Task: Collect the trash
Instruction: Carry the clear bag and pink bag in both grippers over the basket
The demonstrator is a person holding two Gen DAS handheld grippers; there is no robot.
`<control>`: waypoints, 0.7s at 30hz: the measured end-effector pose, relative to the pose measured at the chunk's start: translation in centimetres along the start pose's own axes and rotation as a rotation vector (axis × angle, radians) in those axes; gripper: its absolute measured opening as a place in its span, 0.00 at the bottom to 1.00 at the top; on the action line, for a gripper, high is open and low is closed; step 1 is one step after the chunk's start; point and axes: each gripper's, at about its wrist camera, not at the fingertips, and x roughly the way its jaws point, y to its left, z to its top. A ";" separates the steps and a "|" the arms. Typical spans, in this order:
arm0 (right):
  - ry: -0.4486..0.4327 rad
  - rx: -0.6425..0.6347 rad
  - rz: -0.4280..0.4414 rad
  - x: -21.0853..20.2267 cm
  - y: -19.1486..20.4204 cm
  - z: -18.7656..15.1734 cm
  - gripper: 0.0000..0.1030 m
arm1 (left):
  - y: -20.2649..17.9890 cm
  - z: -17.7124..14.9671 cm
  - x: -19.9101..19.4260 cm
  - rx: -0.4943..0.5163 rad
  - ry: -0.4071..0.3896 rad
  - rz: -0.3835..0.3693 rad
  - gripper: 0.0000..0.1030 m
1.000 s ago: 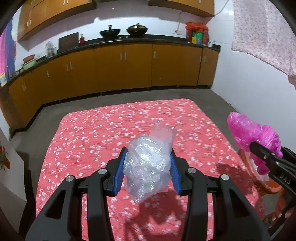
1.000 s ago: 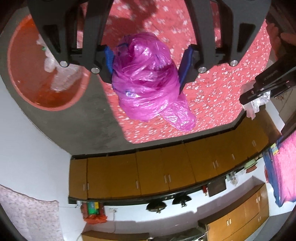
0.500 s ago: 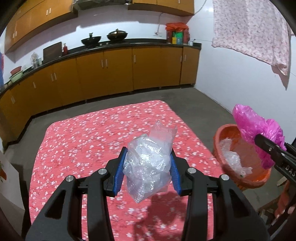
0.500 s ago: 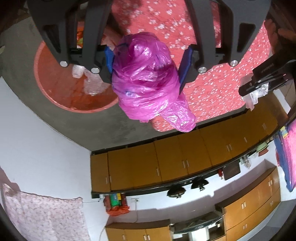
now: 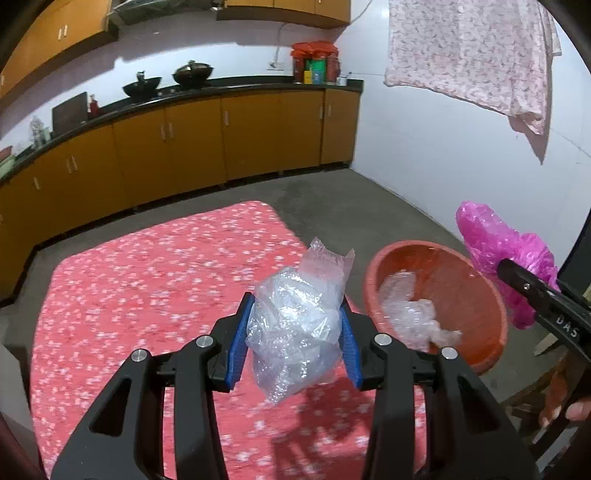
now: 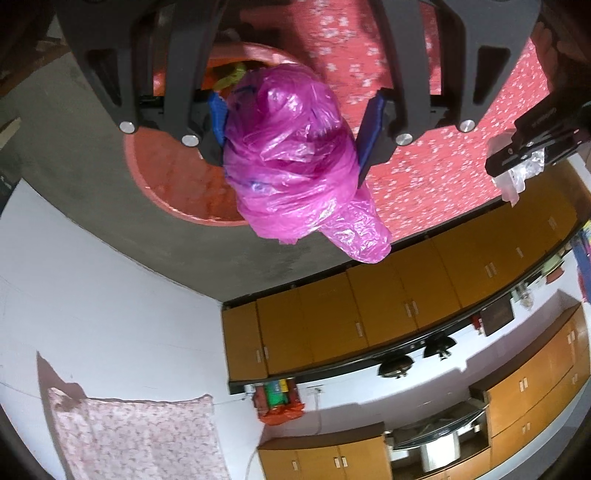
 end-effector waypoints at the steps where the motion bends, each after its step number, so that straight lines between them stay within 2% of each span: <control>1: 0.000 0.009 -0.013 0.0 -0.7 0.0 0.54 | -0.5 0.1 0.2 0.001 0.002 -0.013 0.42; 12: -0.009 0.091 -0.100 0.8 -5.9 0.8 0.54 | -6.6 1.0 3.1 0.036 0.001 -0.177 0.42; 21: 0.003 0.135 -0.131 2.4 -8.8 1.3 0.54 | -10.3 1.3 6.4 0.074 0.040 -0.242 0.42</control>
